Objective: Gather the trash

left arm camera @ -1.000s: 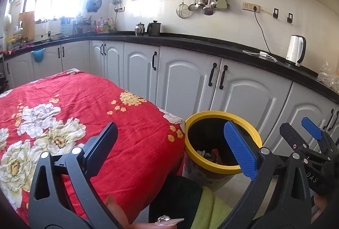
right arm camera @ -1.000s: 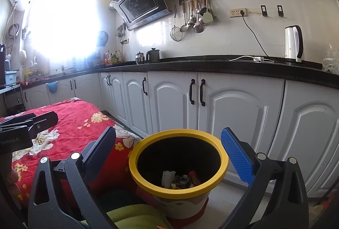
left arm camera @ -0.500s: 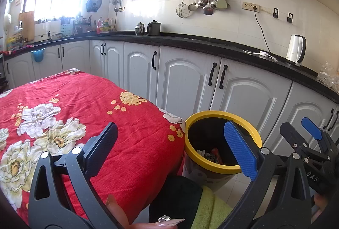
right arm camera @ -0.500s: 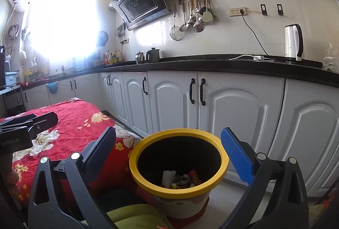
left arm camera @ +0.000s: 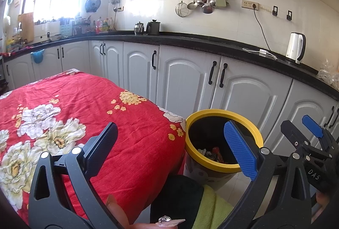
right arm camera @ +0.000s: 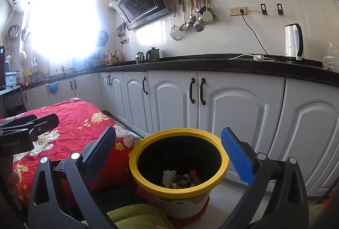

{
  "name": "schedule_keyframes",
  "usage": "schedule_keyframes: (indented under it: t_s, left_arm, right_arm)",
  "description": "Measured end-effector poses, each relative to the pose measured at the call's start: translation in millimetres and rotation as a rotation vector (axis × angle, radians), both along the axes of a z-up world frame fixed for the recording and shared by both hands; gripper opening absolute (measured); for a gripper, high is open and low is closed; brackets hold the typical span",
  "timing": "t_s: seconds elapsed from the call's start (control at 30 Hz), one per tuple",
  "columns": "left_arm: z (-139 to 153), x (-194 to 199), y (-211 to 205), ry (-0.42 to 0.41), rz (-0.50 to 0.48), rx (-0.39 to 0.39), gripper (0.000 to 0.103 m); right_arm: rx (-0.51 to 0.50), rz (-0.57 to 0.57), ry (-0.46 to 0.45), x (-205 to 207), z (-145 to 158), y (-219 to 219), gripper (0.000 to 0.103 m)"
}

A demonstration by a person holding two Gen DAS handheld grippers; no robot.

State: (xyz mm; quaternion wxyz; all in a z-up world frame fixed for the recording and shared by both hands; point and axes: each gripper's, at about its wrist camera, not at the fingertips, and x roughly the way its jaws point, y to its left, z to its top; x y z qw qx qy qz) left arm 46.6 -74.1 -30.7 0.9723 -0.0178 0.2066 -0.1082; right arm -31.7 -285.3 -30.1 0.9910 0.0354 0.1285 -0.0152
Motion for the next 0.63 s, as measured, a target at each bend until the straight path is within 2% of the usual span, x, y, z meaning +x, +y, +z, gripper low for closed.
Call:
schedule_keyframes:
  t_s: [0.23,0.33,0.4,0.47,0.5,0.57,0.63]
  left_arm:
    - [-5.3,5.0,5.9,0.038,-0.004,0.002,0.092]
    - [-0.2,9.2,23.5,0.075,0.024,-0.032,0.092]
    - [3.3,10.1,51.8,0.12,0.079,-0.054,0.092]
    - [1.3,9.1,103.2,0.18,0.19,-0.053,0.092]
    - [0.2,6.8,124.2,0.194,0.243,-0.044,0.092]
    - [-3.9,-4.7,197.4,0.222,0.463,-0.008,0.092]
    - [-6.6,-17.9,259.2,0.255,0.646,-0.021,0.092]
  right_arm:
    - [0.011,0.007,0.021,4.6,-0.6,1.6,0.097]
    - [0.014,0.039,0.033,13.6,4.0,10.4,0.097]
    - [-0.014,0.115,0.024,23.9,12.1,32.3,0.097]
    - [-0.024,0.21,0.032,36.2,20.7,64.7,0.097]
    - [-0.017,0.297,0.05,46.5,26.6,93.7,0.097]
    - [-0.025,0.457,0.113,66.0,33.3,154.1,0.097]
    - [-0.022,0.674,0.218,85.3,32.9,244.5,0.097]
